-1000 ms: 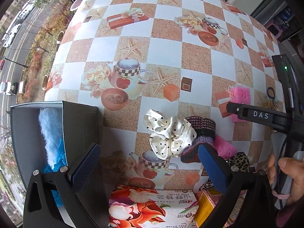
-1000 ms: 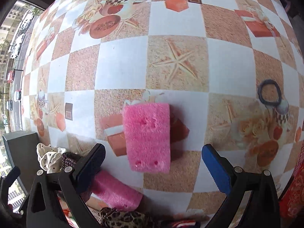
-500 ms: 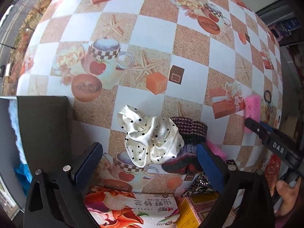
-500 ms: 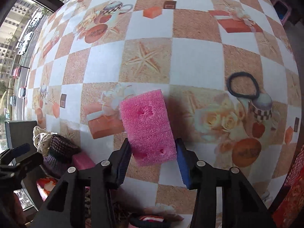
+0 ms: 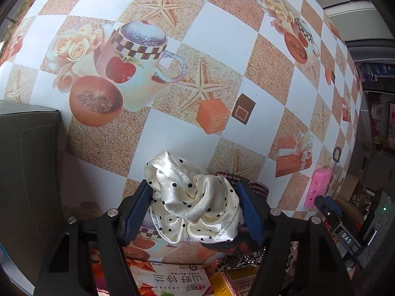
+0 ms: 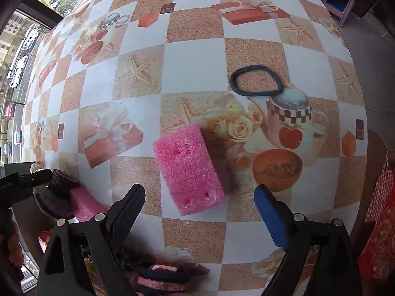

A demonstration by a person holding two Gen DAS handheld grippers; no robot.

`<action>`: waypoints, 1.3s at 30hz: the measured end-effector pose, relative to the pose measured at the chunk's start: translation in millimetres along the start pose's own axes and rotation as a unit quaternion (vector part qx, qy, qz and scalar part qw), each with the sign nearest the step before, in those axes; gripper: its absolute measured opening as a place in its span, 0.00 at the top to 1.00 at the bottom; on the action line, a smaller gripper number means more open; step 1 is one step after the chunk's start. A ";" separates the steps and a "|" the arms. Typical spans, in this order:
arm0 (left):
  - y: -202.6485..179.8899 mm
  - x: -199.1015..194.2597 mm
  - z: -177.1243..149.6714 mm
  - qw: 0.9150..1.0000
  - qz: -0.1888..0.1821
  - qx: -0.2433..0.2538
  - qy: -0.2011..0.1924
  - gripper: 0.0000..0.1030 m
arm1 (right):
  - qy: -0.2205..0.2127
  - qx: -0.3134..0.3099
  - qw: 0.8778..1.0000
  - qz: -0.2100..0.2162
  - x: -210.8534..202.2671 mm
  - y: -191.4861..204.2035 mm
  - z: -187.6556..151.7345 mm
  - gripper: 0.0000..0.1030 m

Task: Organize soft objects
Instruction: 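Grasp the pink sponge with the right gripper while the left grasps the white polka-dot scrunchie, then lift the sponge and scrunchie in both grippers and carry them toward the white box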

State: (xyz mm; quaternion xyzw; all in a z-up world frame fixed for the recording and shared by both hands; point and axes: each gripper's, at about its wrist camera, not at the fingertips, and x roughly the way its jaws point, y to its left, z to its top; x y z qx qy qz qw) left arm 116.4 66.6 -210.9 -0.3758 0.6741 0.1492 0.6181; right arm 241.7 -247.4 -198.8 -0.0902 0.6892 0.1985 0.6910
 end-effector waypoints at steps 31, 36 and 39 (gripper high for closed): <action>-44.4 -79.3 -26.1 0.980 0.032 0.137 -0.140 0.78 | -0.033 -0.025 0.998 0.046 -17.5 34.1 17.1 0.58; -67.8 -96.1 -51.6 0.967 0.049 0.195 -0.158 0.78 | -0.046 -0.013 0.997 0.063 -47.0 24.7 7.6 0.58; -77.2 -103.2 -71.4 0.958 0.054 0.229 -0.162 0.78 | -0.052 -0.004 0.996 0.071 -61.4 24.2 -2.2 0.58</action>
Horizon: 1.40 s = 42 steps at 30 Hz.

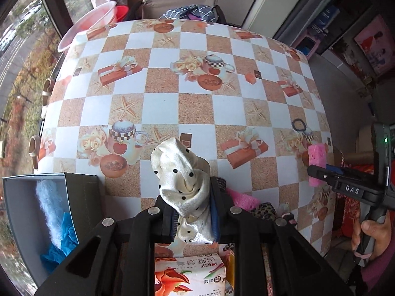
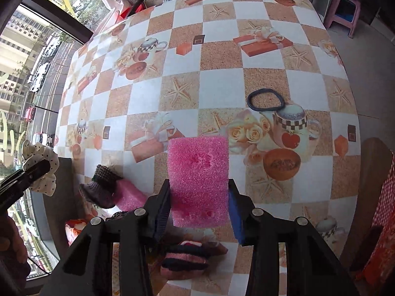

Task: Organize soft objects
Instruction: 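Lift the sponge and scrunchie in both grippers and carry them toward the white box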

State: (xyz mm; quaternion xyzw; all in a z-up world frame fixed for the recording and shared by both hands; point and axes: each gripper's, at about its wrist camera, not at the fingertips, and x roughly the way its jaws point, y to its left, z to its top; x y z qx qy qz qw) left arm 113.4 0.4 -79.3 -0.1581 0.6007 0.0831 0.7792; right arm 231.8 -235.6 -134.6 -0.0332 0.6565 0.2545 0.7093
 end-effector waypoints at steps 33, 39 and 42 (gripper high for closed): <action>-188.6 -107.1 -115.7 0.916 -0.200 0.348 -0.015 0.77 | -0.078 0.145 0.986 -0.029 -131.9 -21.5 -177.7 0.57; -195.8 -112.9 -147.0 0.891 -0.219 0.397 0.007 0.77 | -0.065 0.163 0.984 -0.034 -125.0 -17.4 -207.0 0.57; -191.0 -114.0 -161.6 0.882 -0.223 0.414 0.019 0.77 | -0.056 0.163 0.985 -0.032 -119.5 -8.8 -219.8 0.57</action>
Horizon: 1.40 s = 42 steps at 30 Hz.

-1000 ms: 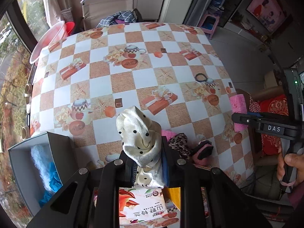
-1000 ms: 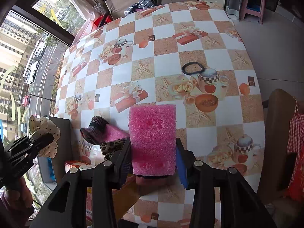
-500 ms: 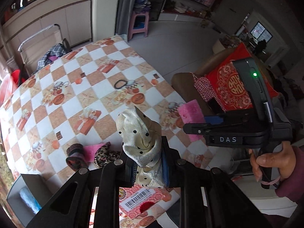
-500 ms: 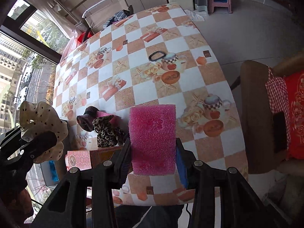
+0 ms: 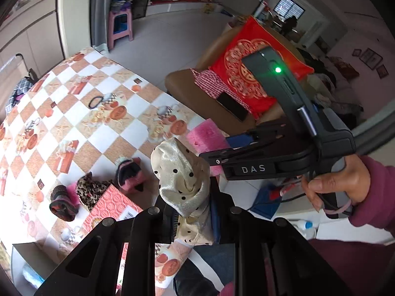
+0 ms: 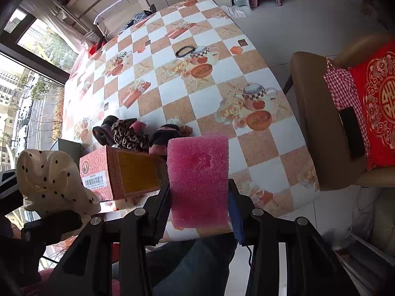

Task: Organize soft objects
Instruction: 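Lift the sponge and scrunchie in both grippers and carry them toward the white box, then hold the sponge and scrunchie in both grippers above the white box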

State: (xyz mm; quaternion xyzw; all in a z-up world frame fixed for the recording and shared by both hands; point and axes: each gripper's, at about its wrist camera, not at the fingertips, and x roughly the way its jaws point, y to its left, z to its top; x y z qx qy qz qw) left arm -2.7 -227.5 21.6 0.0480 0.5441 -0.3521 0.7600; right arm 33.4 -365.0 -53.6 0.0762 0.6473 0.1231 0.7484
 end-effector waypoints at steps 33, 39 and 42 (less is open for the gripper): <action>115.1 -111.6 -167.4 0.949 0.116 -0.274 -0.100 0.77 | 0.067 -0.315 0.943 0.081 7.3 223.7 -71.7 0.57; 138.4 -126.6 -195.3 0.930 0.143 -0.320 -0.112 0.77 | 0.067 -0.355 0.928 0.092 11.4 266.5 -69.5 0.57; 144.9 -131.6 -207.5 0.919 0.163 -0.338 -0.116 0.77 | 0.071 -0.367 0.922 0.097 16.1 283.4 -69.1 0.57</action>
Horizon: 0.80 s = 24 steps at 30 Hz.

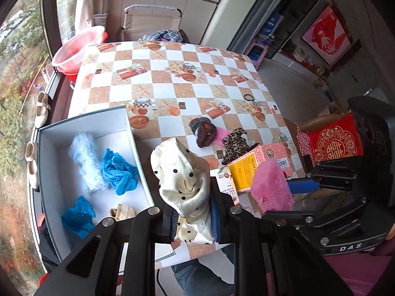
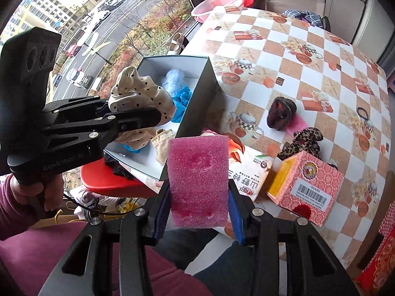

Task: Organize soft objects
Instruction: 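Hold the sponge and scrunchie in both grippers above the white box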

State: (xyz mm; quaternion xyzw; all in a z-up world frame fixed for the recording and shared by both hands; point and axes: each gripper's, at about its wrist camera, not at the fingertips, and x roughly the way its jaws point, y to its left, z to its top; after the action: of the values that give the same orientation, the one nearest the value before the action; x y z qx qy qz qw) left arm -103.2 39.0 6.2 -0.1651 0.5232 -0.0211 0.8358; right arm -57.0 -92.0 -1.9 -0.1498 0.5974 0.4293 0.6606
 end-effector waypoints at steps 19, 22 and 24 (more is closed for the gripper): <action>57.7 -10.8 -28.2 0.994 0.064 -0.085 -0.014 0.78 | 0.020 -0.079 0.996 0.027 31.2 57.1 50.0 0.57; 59.4 -10.6 -28.3 0.994 0.065 -0.087 -0.014 0.78 | 0.022 -0.084 0.996 0.029 34.1 60.8 53.0 0.57; 60.0 -10.3 -28.5 0.994 0.067 -0.087 -0.013 0.78 | 0.024 -0.086 0.996 0.030 35.9 62.0 54.0 0.57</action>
State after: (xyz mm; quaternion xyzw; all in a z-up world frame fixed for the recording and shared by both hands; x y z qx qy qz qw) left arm -141.3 90.6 -14.1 -0.2020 0.5216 0.0823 0.8248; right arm -70.5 -3.3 -2.2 -0.1985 0.5781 0.4947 0.6177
